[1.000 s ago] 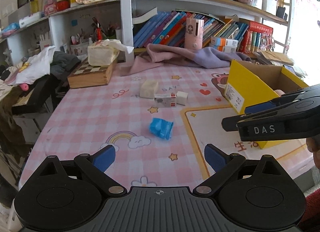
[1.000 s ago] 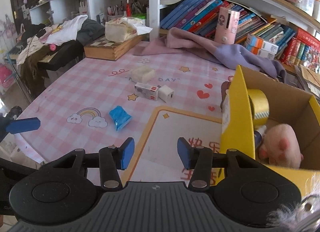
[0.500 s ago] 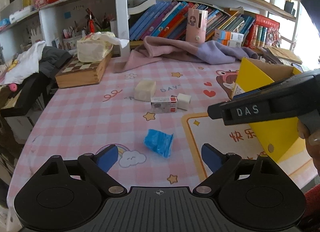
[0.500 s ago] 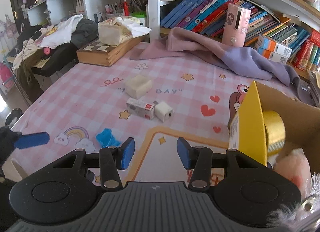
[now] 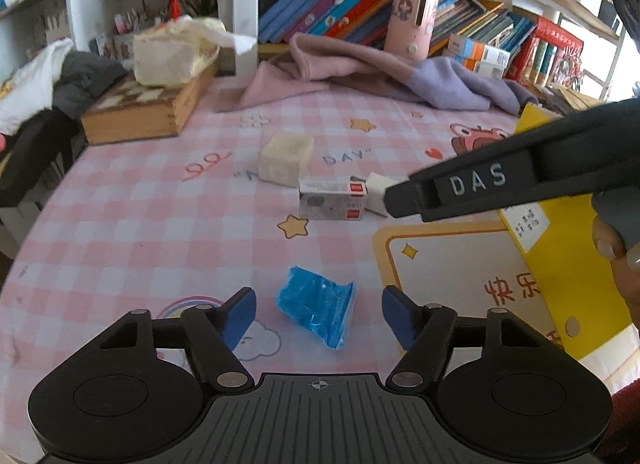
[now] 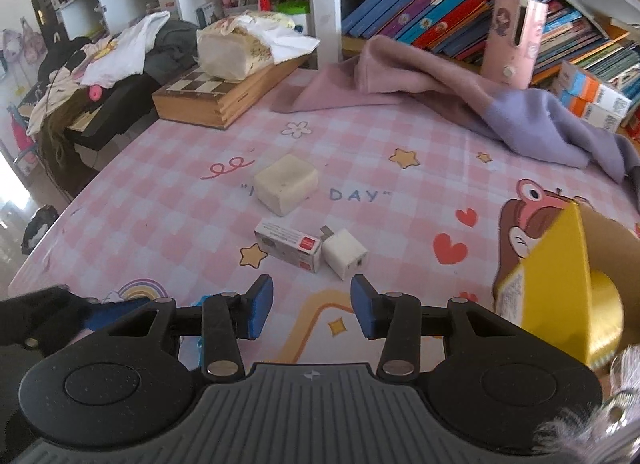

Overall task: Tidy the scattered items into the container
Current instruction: 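Move the left tool toward the blue plastic bag while the right tool approaches the red-white small box, then close the left tool on the blue bag while the right tool grasps the red-white small box, then lift the blue bag with the left tool while the right tool carries the small box toward the yellow box, then lower the blue bag and small box into the yellow box and open both tools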

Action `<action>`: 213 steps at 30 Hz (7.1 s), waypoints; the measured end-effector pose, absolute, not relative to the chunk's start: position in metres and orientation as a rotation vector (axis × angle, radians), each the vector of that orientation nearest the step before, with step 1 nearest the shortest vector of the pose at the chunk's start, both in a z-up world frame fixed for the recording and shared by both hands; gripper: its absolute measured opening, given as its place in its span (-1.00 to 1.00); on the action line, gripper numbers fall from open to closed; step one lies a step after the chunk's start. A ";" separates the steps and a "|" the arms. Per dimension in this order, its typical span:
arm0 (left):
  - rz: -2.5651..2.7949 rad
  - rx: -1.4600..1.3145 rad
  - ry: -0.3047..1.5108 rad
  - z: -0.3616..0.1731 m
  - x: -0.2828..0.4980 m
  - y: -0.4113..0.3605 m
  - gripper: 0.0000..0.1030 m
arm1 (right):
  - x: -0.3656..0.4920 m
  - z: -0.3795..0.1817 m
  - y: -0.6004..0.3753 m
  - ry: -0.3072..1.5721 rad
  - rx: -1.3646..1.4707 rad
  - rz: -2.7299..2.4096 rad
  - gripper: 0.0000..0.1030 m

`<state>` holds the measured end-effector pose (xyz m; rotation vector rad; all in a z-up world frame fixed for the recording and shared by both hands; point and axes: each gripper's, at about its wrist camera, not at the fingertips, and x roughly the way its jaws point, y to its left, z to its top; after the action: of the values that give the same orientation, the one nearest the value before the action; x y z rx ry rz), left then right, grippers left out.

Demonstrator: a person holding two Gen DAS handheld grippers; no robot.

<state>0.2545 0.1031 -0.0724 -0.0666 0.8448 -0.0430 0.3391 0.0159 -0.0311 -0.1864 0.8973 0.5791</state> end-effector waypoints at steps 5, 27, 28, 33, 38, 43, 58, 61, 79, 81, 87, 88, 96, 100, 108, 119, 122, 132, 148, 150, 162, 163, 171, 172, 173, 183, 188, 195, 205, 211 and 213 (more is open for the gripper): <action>-0.040 -0.072 0.878 -0.084 0.269 0.103 0.24 | 0.355 -0.041 0.029 0.951 -0.198 0.618 -0.20; 0.046 -0.095 0.898 -0.086 0.275 0.124 -0.27 | 0.402 -0.082 0.074 1.054 -0.260 0.741 -0.56; 0.052 -0.098 0.899 -0.086 0.275 0.126 -0.27 | 0.398 -0.081 0.074 1.065 -0.257 0.779 -0.57; 0.072 -0.108 0.903 -0.086 0.273 0.130 -0.27 | 0.390 -0.073 0.075 1.012 -0.315 0.809 -0.35; 0.073 -0.110 0.906 -0.088 0.273 0.130 -0.29 | 0.396 -0.076 0.092 0.974 -0.355 0.807 -0.30; 0.068 -0.123 0.903 -0.088 0.270 0.132 -0.31 | 0.395 -0.085 0.107 0.951 -0.421 0.812 -0.63; -0.011 -0.146 0.798 -0.041 0.244 0.136 -0.36 | 0.349 -0.029 0.034 0.956 -0.232 0.732 -0.74; -0.038 -0.156 0.773 -0.028 0.233 0.136 -0.36 | 0.330 -0.018 0.022 0.945 -0.214 0.733 -0.74; -0.197 -0.213 0.696 0.018 0.131 0.132 -0.36 | 0.201 0.011 -0.033 0.885 -0.177 0.651 -0.74; -0.205 -0.221 0.690 0.020 0.117 0.131 -0.36 | 0.184 0.013 -0.034 0.882 -0.167 0.648 -0.74; -0.239 -0.251 0.688 0.021 0.072 0.125 -0.37 | 0.131 0.015 -0.042 0.877 -0.145 0.632 -0.74; -0.246 -0.254 0.686 0.021 0.065 0.123 -0.37 | 0.122 0.015 -0.044 0.878 -0.142 0.627 -0.74; -0.320 -0.256 0.706 0.021 0.033 0.111 -0.37 | 0.069 0.013 -0.076 0.892 -0.064 0.513 -0.74; -0.375 -0.244 0.699 0.023 0.029 0.100 -0.37 | 0.058 0.016 -0.096 0.900 -0.013 0.437 -0.74; -0.497 -0.243 0.720 0.017 0.028 0.070 -0.37 | 0.034 0.019 -0.126 0.900 0.007 0.330 -0.74; -0.673 -0.202 0.749 0.013 0.038 0.011 -0.38 | 0.009 0.019 -0.183 0.895 0.074 0.163 -0.74; -0.722 -0.182 0.758 0.013 0.043 -0.011 -0.38 | 0.003 0.019 -0.202 0.892 0.094 0.117 -0.74; -0.794 -0.102 0.766 0.012 0.055 -0.062 -0.38 | 0.006 0.014 -0.250 0.889 0.161 0.043 -0.74; -0.695 -0.080 0.631 0.041 0.120 -0.091 -0.38 | 0.096 0.031 -0.283 0.821 0.099 0.152 -0.74; -0.678 -0.069 0.610 0.045 0.133 -0.098 -0.38 | 0.112 0.035 -0.290 0.804 0.094 0.168 -0.74; -0.503 -0.038 0.613 0.041 0.202 -0.132 -0.38 | 0.229 0.047 -0.315 0.753 0.030 0.329 -0.74; -0.484 -0.030 0.622 0.038 0.208 -0.134 -0.38 | 0.238 0.046 -0.316 0.754 0.028 0.341 -0.74; -0.361 -0.009 0.718 0.013 0.256 -0.141 -0.37 | 0.321 0.027 -0.306 0.801 -0.001 0.447 -0.74; -0.340 -0.010 0.737 0.009 0.260 -0.141 -0.37 | 0.332 0.023 -0.303 0.816 -0.004 0.457 -0.74; -0.321 -0.017 0.752 0.005 0.264 -0.141 -0.37 | 0.342 0.020 -0.301 0.828 -0.006 0.467 -0.74; -0.265 -0.039 0.858 -0.019 0.282 -0.151 -0.37 | 0.396 -0.015 -0.279 0.966 0.001 0.518 -0.74; -0.254 -0.065 0.879 -0.024 0.286 -0.152 -0.36 | 0.405 -0.019 -0.273 0.972 -0.009 0.529 -0.73; -0.224 -0.059 0.897 -0.026 0.288 -0.155 -0.13 | 0.409 -0.021 -0.269 0.950 -0.037 0.506 -0.10; -0.244 0.001 0.804 -0.004 0.266 -0.164 0.38 | 0.385 -0.004 -0.285 0.892 0.007 0.497 -0.06; -0.238 0.001 0.739 0.013 0.244 -0.156 0.47 | 0.358 0.013 -0.292 0.837 0.006 0.483 -0.03; -0.243 0.013 0.720 0.019 0.235 -0.153 0.48 | 0.347 0.018 -0.294 0.816 0.006 0.475 -0.03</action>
<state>0.2352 -0.1530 0.0185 0.0135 0.7195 -0.2429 0.3466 -0.2943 0.0181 0.0064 0.8156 0.4750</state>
